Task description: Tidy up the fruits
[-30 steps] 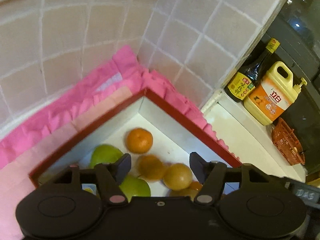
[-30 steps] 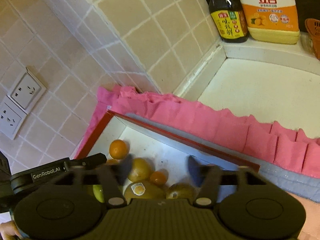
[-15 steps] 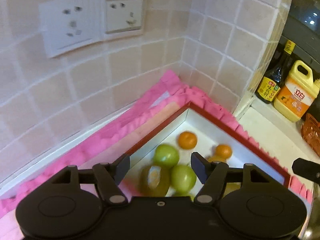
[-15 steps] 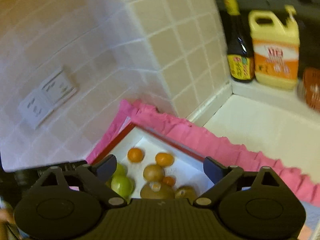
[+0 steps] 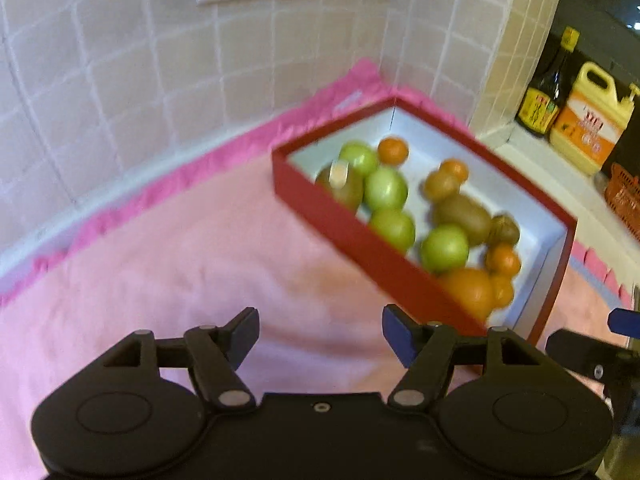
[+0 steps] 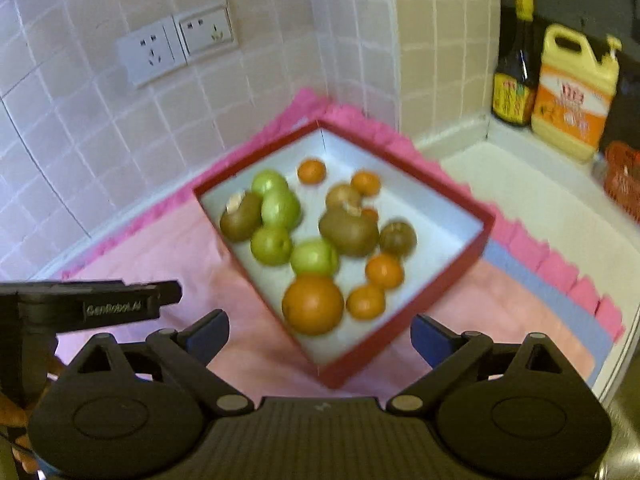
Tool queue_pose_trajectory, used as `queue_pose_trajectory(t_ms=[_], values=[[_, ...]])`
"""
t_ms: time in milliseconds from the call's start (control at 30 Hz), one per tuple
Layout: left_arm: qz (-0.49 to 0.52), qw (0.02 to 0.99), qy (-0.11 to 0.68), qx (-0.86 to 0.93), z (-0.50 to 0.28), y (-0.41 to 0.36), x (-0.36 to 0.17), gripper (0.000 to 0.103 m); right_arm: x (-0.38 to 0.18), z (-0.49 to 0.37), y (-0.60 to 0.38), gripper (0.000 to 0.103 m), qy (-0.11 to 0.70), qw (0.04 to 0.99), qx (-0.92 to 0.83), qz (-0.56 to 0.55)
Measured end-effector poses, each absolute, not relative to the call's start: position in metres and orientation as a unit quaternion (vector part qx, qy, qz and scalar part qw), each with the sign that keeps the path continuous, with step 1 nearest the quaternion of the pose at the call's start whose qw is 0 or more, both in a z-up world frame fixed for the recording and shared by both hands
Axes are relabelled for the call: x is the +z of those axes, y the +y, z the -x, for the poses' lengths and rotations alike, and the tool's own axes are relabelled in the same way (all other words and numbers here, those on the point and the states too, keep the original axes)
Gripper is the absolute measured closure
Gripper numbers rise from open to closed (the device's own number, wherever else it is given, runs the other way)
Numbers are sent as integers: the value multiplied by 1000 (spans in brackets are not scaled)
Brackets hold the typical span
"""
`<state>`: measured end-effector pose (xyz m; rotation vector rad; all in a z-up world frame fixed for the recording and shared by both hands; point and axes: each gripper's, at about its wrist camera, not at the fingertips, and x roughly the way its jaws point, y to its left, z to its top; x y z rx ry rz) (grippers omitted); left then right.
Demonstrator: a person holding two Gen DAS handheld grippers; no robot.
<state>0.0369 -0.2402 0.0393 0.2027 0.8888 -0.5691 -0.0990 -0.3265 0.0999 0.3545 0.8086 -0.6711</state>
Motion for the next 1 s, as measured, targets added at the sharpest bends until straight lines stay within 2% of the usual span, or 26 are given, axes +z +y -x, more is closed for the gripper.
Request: queue_pose_trajectory(t_ms=[267, 1000], values=[[-120, 870, 421, -226, -16, -223, 24, 22, 58, 115, -324, 4, 446, 811, -355, -135], [-133, 878, 405, -216, -2, -220, 29, 22, 59, 117, -323, 4, 436, 828, -320, -146]])
